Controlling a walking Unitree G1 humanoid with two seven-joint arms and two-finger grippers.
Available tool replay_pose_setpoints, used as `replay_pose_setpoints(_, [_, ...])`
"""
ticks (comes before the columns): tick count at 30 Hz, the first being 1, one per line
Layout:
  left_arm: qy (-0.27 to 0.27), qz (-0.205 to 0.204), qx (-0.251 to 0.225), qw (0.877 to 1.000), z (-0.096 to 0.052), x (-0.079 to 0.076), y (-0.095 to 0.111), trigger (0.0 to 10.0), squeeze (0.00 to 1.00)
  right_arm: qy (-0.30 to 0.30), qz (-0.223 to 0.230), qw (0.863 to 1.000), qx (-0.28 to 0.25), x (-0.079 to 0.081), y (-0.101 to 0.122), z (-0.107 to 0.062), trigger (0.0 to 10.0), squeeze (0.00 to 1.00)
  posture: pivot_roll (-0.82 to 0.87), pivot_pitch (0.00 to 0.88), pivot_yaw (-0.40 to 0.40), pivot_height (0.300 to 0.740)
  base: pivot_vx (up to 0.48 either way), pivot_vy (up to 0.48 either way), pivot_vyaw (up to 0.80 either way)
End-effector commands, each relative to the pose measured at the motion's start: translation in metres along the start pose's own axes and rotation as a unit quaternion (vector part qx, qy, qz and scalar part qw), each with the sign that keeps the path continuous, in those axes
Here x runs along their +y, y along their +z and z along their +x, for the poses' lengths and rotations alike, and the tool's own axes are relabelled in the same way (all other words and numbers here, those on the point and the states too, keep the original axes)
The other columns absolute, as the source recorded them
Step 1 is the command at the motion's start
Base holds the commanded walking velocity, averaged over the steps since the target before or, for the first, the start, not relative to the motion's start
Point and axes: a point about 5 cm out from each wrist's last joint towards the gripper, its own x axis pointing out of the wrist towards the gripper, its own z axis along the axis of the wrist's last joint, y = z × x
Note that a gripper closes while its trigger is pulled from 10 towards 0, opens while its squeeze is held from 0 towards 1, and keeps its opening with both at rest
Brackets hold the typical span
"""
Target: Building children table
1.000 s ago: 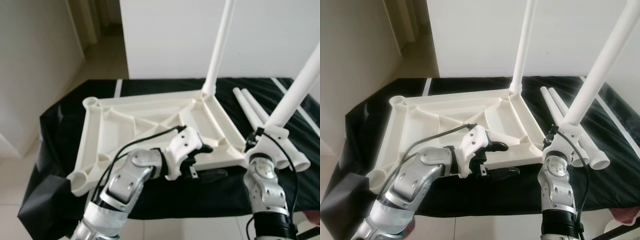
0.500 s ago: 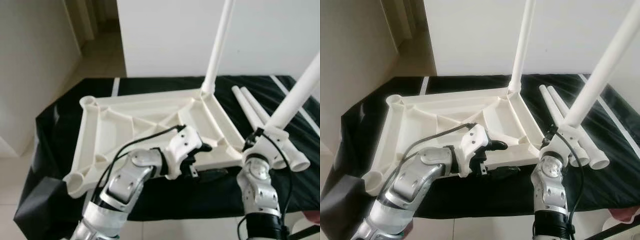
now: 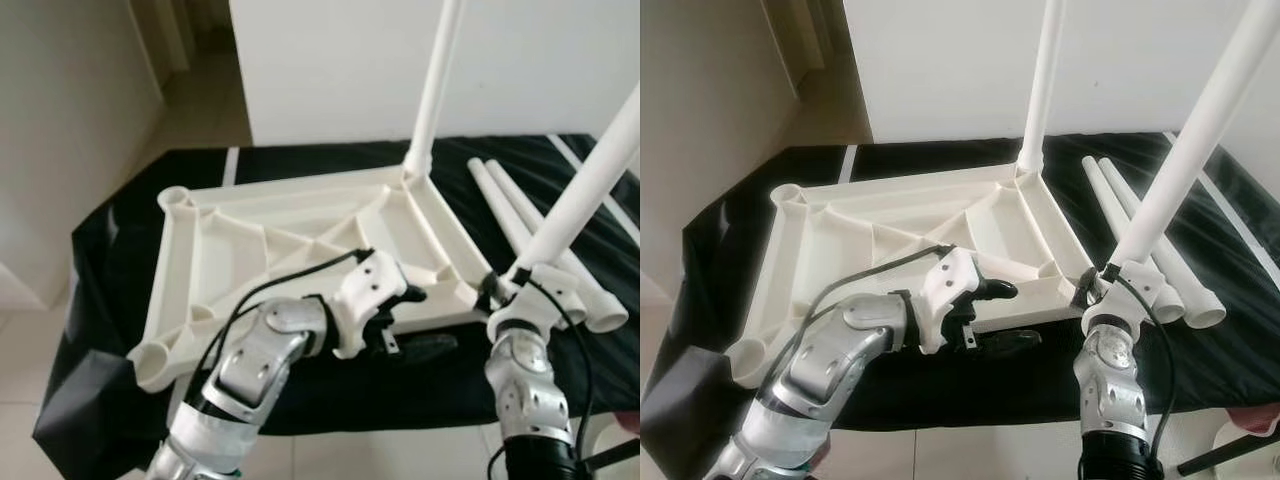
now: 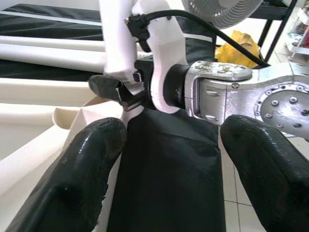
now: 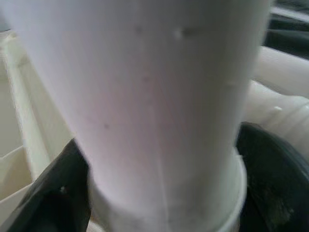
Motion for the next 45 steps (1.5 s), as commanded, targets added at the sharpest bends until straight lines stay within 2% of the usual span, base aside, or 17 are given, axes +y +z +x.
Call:
replay_pose_setpoints(1, [0.022, 0.002, -0.002, 1.000, 0.001, -0.001, 0.001, 10.0, 0.00, 0.031, -0.001, 0.999, 0.013, 0.002, -0.004, 0.000, 10.0, 0.00, -0.02, 0.000, 0.028, 0.740, 0.000, 0.000, 0.00])
replay_pose_setpoints(3, [0.022, 0.003, -0.001, 1.000, 0.002, -0.001, 0.001, 10.0, 0.00, 0.044, 0.002, 0.999, 0.022, 0.001, -0.006, 0.000, 10.0, 0.00, -0.02, 0.000, 0.026, 0.740, 0.000, 0.000, 0.00])
replay_pose_setpoints(4, [0.021, 0.004, 0.000, 1.000, 0.003, -0.001, 0.001, 10.0, 0.00, 0.072, -0.003, 0.997, 0.041, 0.001, -0.010, 0.000, 10.0, 0.00, -0.02, 0.000, 0.025, 0.740, 0.000, 0.000, 0.00])
replay_pose_setpoints(10, [0.024, 0.011, 0.000, 1.000, 0.002, 0.001, 0.003, 10.0, 0.00, 0.115, -0.013, 0.992, 0.052, 0.004, -0.013, -0.008, 10.0, 0.00, -0.01, 0.000, 0.018, 0.740, 0.000, 0.000, 0.00])
replay_pose_setpoints(14, [0.024, 0.014, -0.001, 1.000, 0.001, 0.003, 0.004, 10.0, 0.00, 0.123, -0.018, 0.991, 0.056, 0.005, -0.014, -0.010, 10.0, 0.00, -0.01, 0.000, 0.015, 0.740, 0.000, 0.000, 0.00])
replay_pose_setpoints(17, [0.023, 0.027, -0.002, 0.999, -0.003, 0.007, 0.008, 10.0, 0.00, 0.155, -0.033, 0.985, 0.066, 0.002, -0.018, -0.022, 10.0, 0.00, -0.01, 0.000, 0.009, 0.740, 0.000, 0.000, 0.00])
replay_pose_setpoints(28, [0.001, 0.051, 0.009, 0.999, -0.007, 0.011, 0.008, 10.0, 0.00, 0.186, -0.052, 0.978, 0.083, -0.004, -0.023, -0.041, 10.0, 0.00, -0.02, 0.000, 0.011, 0.740, 0.000, 0.000, 0.00])
replay_pose_setpoints(33, [0.003, 0.055, 0.008, 0.998, -0.008, 0.014, 0.009, 10.0, 0.00, 0.204, -0.049, 0.974, 0.091, 0.002, -0.025, -0.054, 10.0, 0.00, -0.02, 0.000, 0.012, 0.740, 0.000, 0.000, 0.00])
replay_pose_setpoints(36, [0.003, 0.056, 0.008, 0.998, -0.008, 0.014, 0.009, 10.0, 0.00, 0.208, -0.049, 0.973, 0.090, 0.004, -0.026, -0.056, 10.0, 0.00, -0.02, 0.000, 0.012, 0.740, 0.000, 0.000, 0.00])
replay_pose_setpoints(39, [-0.002, 0.061, 0.009, 0.998, -0.009, 0.012, 0.008, 10.0, 0.00, 0.221, -0.041, 0.970, 0.092, 0.014, -0.028, -0.067, 10.0, 0.00, -0.03, 0.000, 0.012, 0.740, 0.000, 0.000, 0.00])
replay_pose_setpoints(45, [-0.006, 0.067, 0.006, 0.998, -0.008, 0.009, 0.008, 10.0, 0.00, 0.220, -0.041, 0.971, 0.082, 0.015, -0.026, -0.075, 10.0, 0.00, -0.03, 0.000, 0.013, 0.740, 0.000, 0.000, 0.00])
